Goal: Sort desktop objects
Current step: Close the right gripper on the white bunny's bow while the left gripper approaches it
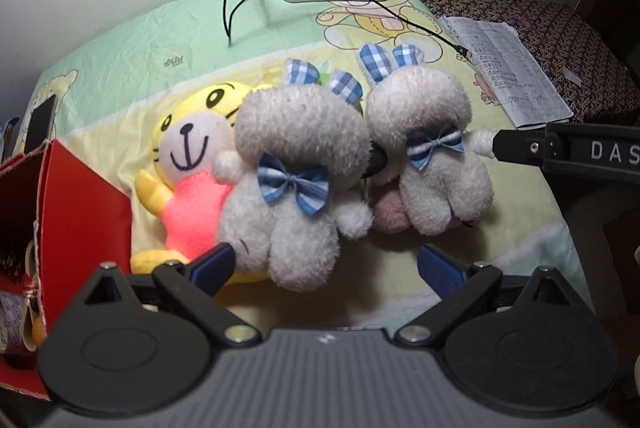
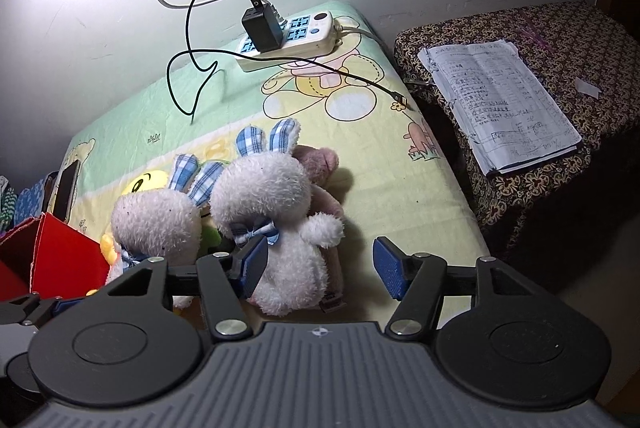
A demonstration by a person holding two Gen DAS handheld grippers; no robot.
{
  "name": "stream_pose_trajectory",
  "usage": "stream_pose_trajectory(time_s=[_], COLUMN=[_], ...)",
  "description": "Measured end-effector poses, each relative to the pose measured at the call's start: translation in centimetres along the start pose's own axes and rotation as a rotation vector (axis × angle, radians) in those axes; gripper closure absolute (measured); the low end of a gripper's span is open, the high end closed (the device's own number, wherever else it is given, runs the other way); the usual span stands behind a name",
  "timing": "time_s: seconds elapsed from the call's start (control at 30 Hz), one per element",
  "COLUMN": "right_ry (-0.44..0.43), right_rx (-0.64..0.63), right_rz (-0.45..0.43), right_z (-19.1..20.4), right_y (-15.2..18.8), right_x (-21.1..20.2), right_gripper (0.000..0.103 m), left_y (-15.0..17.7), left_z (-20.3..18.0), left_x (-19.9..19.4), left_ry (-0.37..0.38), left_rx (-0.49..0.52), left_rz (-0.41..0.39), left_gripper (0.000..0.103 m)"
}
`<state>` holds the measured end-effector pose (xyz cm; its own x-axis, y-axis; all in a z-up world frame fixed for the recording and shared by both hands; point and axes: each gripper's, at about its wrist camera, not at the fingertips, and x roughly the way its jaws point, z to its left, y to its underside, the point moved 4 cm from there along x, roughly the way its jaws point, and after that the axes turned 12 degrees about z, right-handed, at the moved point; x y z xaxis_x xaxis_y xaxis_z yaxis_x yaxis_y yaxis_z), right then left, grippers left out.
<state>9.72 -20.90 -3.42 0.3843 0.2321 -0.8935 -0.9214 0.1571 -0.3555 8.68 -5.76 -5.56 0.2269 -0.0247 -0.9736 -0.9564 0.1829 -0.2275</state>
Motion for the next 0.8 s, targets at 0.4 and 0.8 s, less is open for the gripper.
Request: stream_pose_trajectory(time_s=[0.4, 0.8], right_ry=[-0.064, -0.111], right_rx=[-0.034, -0.138], right_rz=[0.001, 0.002], right_z=[0.1, -0.2], right_y=[-0.7, -1.8], right_x=[0.9, 2.9], right_gripper=[0.042, 0.043], left_y=[-0.5, 0.1], left_z=[-0.3, -3.7], left_x=[-0.3, -2.9], left_ry=[-0.039, 0.093], left_rx=[0.002, 0.139], left_rz=[-0.034, -0.238], left_gripper=[0.008, 0.007])
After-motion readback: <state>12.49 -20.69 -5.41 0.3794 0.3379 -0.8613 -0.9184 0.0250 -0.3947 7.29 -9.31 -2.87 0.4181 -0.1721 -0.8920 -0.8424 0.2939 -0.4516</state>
